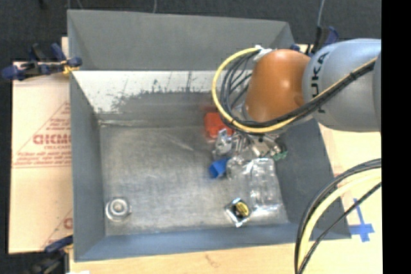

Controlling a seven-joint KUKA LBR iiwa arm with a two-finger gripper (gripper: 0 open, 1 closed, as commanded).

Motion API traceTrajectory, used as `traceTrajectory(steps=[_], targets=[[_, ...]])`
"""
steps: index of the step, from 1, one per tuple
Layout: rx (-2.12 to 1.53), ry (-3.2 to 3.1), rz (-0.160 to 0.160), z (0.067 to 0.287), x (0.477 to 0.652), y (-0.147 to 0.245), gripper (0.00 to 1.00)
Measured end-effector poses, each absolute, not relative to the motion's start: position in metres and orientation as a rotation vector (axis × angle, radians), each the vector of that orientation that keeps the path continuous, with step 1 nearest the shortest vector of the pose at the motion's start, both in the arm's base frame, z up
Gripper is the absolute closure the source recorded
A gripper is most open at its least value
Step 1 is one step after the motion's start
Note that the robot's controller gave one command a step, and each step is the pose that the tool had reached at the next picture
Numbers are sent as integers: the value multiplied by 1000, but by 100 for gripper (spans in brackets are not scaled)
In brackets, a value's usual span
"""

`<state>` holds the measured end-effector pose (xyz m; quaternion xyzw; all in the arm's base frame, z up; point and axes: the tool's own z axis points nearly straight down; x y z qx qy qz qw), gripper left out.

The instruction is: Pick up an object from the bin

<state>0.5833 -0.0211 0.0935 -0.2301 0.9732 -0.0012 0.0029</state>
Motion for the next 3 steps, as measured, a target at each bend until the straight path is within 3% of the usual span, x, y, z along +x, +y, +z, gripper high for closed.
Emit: traceTrajectory(steps=[1,2,3], targets=[[-716,3053,-4,105,585,-22,100],[-708,3050,-6,169,587,-23,100],[-700,3056,-4,189,589,-23,100]])
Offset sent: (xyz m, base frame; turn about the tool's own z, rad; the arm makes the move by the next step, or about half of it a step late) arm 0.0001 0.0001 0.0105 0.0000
